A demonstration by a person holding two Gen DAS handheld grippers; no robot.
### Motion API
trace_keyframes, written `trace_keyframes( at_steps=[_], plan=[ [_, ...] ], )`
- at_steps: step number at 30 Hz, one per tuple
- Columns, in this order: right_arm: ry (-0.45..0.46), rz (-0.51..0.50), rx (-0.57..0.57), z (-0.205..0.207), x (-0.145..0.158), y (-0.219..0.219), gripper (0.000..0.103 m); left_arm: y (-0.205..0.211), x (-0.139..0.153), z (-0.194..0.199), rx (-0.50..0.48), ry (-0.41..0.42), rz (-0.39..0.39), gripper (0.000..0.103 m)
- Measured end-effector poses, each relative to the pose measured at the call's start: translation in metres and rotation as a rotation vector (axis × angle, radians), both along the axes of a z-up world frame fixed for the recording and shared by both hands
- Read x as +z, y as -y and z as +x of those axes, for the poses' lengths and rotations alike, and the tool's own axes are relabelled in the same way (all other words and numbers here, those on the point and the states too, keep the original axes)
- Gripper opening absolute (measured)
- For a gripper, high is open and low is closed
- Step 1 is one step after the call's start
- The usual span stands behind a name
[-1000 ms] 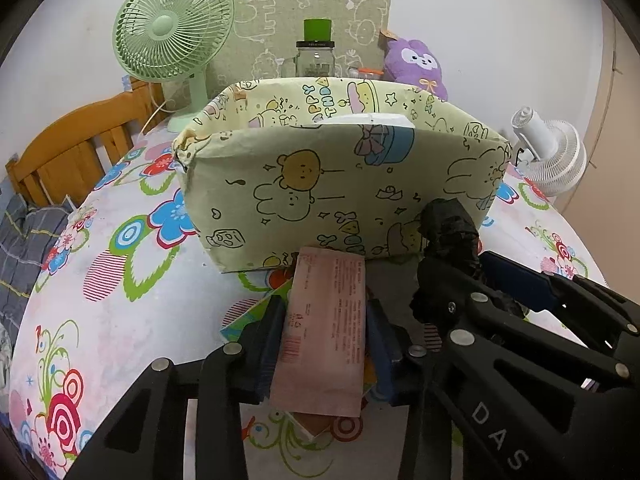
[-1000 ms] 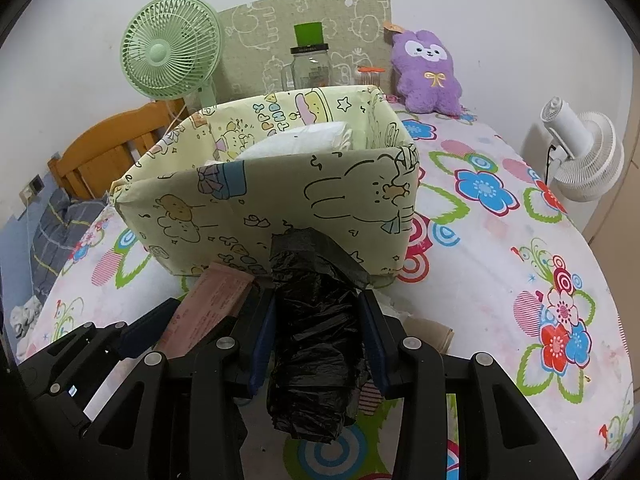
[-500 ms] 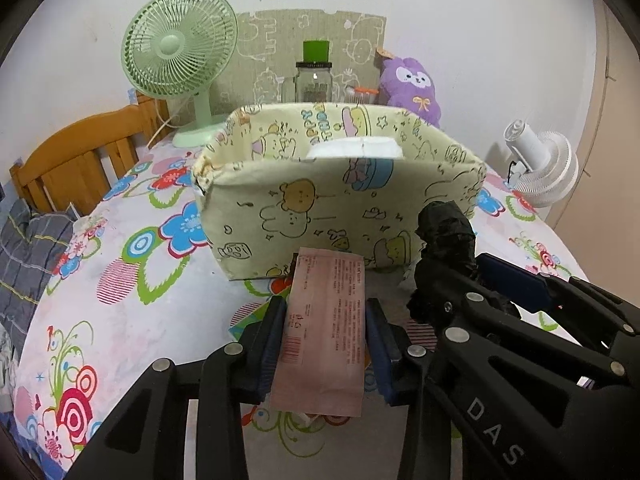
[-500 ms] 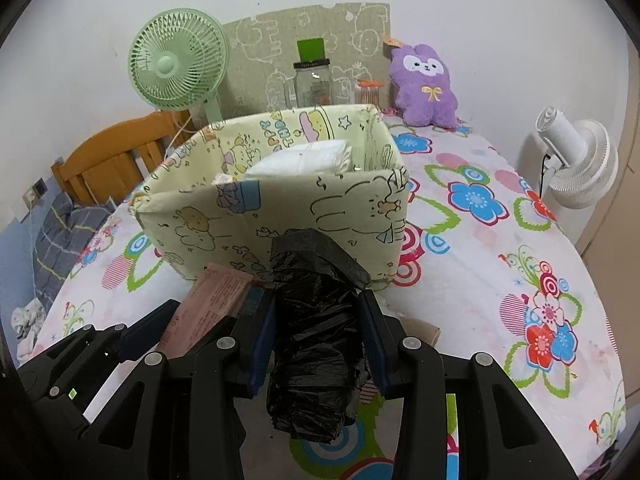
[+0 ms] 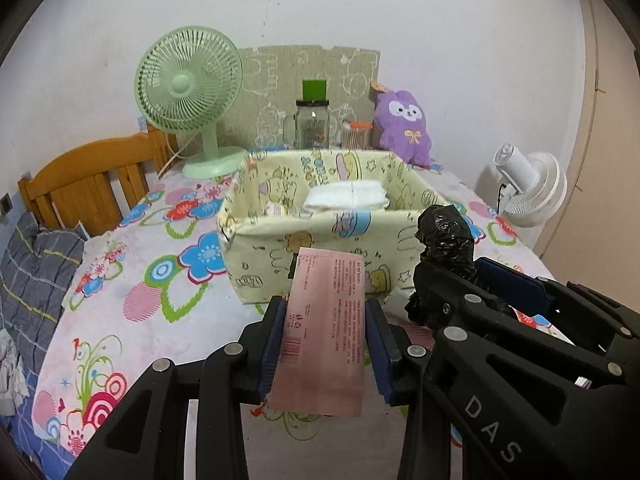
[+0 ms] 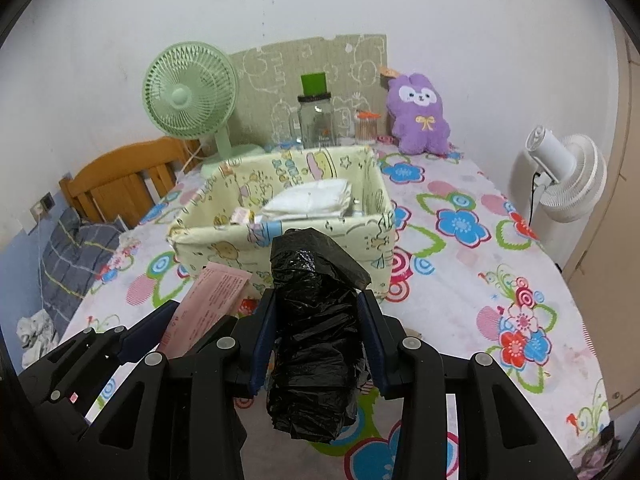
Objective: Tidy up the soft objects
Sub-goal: 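Lift both held items and carry them over the fabric box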
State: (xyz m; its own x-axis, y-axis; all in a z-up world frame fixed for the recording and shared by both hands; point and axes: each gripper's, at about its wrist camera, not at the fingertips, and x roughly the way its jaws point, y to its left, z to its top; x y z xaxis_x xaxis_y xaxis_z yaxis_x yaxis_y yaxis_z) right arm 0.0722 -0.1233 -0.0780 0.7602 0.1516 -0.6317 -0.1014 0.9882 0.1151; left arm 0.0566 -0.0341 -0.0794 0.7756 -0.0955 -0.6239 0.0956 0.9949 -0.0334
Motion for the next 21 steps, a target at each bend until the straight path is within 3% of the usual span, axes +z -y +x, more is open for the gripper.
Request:
trace_keyframes(
  at_steps=[21],
  plan=[
    [0.119, -0.011, -0.001, -0.028, 0.063, 0.000, 0.044, -0.001, 0.061, -0.025, 0.012, 0.120, 0.004, 0.040]
  ],
)
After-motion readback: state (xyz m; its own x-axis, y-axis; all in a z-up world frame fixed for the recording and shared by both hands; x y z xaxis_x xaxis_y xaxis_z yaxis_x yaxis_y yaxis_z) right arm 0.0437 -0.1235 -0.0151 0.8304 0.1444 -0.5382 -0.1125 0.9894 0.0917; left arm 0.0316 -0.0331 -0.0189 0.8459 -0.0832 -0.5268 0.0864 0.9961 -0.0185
